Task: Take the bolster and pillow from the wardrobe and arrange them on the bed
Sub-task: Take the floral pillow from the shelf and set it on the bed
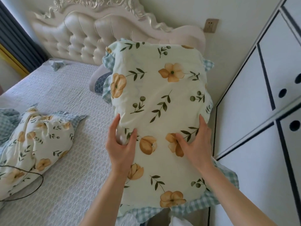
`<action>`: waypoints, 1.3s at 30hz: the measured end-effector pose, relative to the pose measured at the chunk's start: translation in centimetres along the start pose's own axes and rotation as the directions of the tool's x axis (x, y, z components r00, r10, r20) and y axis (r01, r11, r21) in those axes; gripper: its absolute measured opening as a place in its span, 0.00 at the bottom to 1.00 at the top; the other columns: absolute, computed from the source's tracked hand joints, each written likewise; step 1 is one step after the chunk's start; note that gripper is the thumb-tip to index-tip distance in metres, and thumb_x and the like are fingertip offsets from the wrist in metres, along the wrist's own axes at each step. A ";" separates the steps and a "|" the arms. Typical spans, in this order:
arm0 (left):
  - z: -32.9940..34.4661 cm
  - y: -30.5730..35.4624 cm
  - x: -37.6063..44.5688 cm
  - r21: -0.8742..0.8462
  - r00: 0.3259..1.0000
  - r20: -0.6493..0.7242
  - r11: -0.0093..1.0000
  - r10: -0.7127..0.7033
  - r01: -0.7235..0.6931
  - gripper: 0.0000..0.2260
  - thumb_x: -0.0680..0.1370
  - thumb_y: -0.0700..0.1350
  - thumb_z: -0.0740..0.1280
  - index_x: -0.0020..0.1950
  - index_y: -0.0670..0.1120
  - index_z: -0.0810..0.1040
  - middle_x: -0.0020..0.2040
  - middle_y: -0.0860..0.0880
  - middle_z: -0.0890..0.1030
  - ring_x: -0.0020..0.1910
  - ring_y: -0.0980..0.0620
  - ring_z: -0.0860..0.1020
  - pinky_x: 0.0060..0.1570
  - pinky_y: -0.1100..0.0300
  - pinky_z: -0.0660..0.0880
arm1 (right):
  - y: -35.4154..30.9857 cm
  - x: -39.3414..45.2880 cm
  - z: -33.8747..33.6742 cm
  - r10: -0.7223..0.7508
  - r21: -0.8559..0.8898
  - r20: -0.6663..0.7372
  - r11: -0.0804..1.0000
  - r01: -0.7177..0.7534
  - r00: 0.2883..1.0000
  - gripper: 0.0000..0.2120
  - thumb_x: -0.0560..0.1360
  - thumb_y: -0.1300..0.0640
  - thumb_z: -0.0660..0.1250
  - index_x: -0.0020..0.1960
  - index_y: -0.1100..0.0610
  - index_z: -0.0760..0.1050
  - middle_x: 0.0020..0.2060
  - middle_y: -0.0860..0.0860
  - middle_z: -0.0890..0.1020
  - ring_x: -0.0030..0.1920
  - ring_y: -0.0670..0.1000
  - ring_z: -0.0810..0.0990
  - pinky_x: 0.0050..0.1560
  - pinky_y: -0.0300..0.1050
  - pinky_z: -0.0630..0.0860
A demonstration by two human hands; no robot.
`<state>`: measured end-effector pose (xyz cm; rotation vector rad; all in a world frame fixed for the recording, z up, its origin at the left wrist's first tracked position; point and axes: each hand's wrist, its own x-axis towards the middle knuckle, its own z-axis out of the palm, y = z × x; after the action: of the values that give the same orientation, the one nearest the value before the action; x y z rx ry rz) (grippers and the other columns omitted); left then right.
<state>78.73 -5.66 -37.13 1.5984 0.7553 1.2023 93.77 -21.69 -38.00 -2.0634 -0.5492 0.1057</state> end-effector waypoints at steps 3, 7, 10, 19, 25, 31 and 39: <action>4.6 -0.1 2.7 0.032 0.999 0.032 0.999 -0.017 0.016 0.28 0.72 0.48 0.74 0.71 0.52 0.72 0.65 0.56 0.79 0.64 0.56 0.77 0.58 0.60 0.78 | 1.6 5.3 -1.0 0.040 0.007 0.055 0.999 -0.040 0.998 0.46 0.66 0.36 0.71 0.74 0.42 0.47 0.67 0.53 0.62 0.60 0.41 0.59 0.62 0.46 0.62; 8.9 -0.5 6.6 0.094 0.998 0.054 0.996 -0.011 0.006 0.28 0.70 0.50 0.75 0.68 0.61 0.72 0.60 0.60 0.81 0.59 0.61 0.80 0.52 0.67 0.79 | 3.5 11.0 -1.6 0.098 0.073 0.191 0.991 -0.114 0.977 0.47 0.67 0.35 0.70 0.76 0.45 0.46 0.73 0.52 0.59 0.69 0.46 0.58 0.67 0.46 0.58; 11.1 -1.1 10.1 0.162 0.997 0.073 0.987 0.012 -0.024 0.31 0.67 0.51 0.77 0.68 0.64 0.71 0.58 0.60 0.82 0.54 0.62 0.82 0.47 0.69 0.79 | 4.4 14.8 -1.6 0.066 0.011 0.210 0.997 -0.070 0.976 0.41 0.72 0.44 0.69 0.76 0.50 0.49 0.74 0.55 0.59 0.73 0.50 0.57 0.69 0.45 0.56; 16.8 -5.5 21.1 0.562 0.891 0.440 0.738 0.116 -0.374 0.38 0.65 0.42 0.78 0.68 0.67 0.67 0.48 0.63 0.81 0.38 0.66 0.75 0.35 0.71 0.71 | -0.3 31.0 1.2 -0.474 -0.349 0.375 0.724 0.595 0.796 0.38 0.74 0.54 0.69 0.76 0.51 0.50 0.76 0.59 0.51 0.76 0.63 0.46 0.73 0.66 0.51; 20.5 -9.7 28.8 0.542 0.724 0.688 0.633 0.043 -0.553 0.39 0.64 0.40 0.76 0.70 0.62 0.66 0.56 0.51 0.84 0.45 0.49 0.83 0.30 0.52 0.80 | 0.7 43.6 7.4 -0.339 -0.348 0.796 0.422 0.837 0.502 0.47 0.70 0.38 0.69 0.76 0.47 0.42 0.77 0.51 0.49 0.76 0.57 0.41 0.74 0.62 0.44; 21.9 -13.0 34.0 0.511 0.649 0.760 0.653 -0.038 -0.559 0.33 0.66 0.40 0.75 0.67 0.56 0.68 0.56 0.53 0.84 0.43 0.48 0.82 0.28 0.52 0.79 | 3.8 50.2 13.1 -0.231 -0.274 0.897 0.379 0.884 0.377 0.52 0.65 0.30 0.66 0.76 0.46 0.40 0.75 0.51 0.56 0.75 0.58 0.51 0.73 0.64 0.46; 21.9 -16.9 39.6 0.561 0.637 0.760 0.627 -0.130 -0.541 0.29 0.66 0.39 0.73 0.65 0.52 0.73 0.58 0.51 0.82 0.43 0.47 0.82 0.31 0.50 0.79 | 4.1 55.0 18.8 -0.340 -0.166 0.883 0.417 0.894 0.323 0.42 0.66 0.34 0.70 0.73 0.50 0.61 0.63 0.50 0.75 0.64 0.56 0.72 0.69 0.62 0.60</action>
<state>113.32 27.95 -40.29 2.7300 0.4909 0.1817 138.93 14.67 -43.58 -2.1372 -2.3025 0.3055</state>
